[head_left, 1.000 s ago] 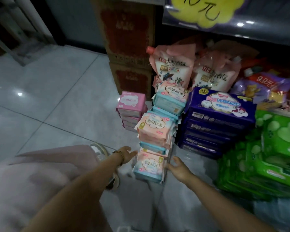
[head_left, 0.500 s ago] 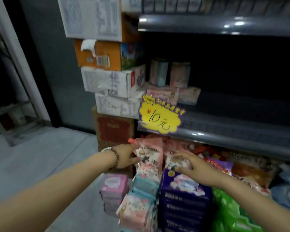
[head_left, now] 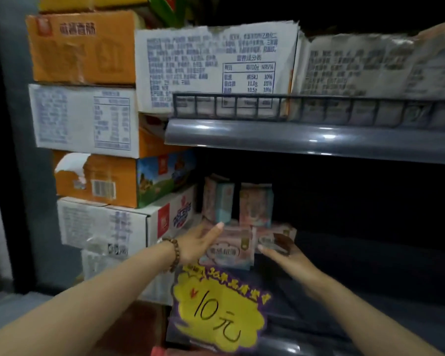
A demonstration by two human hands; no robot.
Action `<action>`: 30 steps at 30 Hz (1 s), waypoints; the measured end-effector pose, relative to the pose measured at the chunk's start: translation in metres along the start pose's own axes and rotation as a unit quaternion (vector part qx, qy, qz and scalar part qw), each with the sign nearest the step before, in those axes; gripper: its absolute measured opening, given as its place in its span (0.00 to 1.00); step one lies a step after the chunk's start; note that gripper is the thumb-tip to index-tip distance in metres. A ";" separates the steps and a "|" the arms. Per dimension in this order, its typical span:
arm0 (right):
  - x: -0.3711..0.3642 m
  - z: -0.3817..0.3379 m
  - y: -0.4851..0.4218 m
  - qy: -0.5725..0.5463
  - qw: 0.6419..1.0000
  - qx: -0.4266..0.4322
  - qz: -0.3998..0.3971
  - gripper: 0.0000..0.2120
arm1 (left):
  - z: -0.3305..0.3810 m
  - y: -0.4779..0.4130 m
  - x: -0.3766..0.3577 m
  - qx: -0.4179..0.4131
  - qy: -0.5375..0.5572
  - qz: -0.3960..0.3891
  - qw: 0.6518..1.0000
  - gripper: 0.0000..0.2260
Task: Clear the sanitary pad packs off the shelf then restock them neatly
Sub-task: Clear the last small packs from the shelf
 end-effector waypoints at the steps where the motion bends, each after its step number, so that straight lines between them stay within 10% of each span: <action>1: -0.002 0.008 -0.014 -0.004 1.000 -0.005 -0.003 0.46 | 0.001 -0.015 -0.001 0.004 -0.015 -0.003 1.000 0.33; 16: -0.052 0.085 -0.120 -0.066 0.995 0.040 -0.064 0.31 | -0.017 -0.124 -0.021 0.015 -0.103 -0.046 0.994 0.41; 21: -0.059 0.092 -0.114 -0.064 0.997 0.041 -0.033 0.46 | -0.022 -0.116 -0.016 0.050 0.003 -0.057 0.997 0.54; 30: 0.022 0.049 -0.038 -0.132 0.978 -0.012 0.158 0.21 | 0.032 -0.041 -0.007 0.024 0.037 -0.013 0.999 0.28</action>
Point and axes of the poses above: each hand's wrist, its own y-axis away from the middle knuckle, its own x-axis out of the back of the hand, z = x × y, the point moved 3 cm from there along -y, towards the middle knuckle, and after that the axes turned 11 degrees about x, right-handed, at the moved point
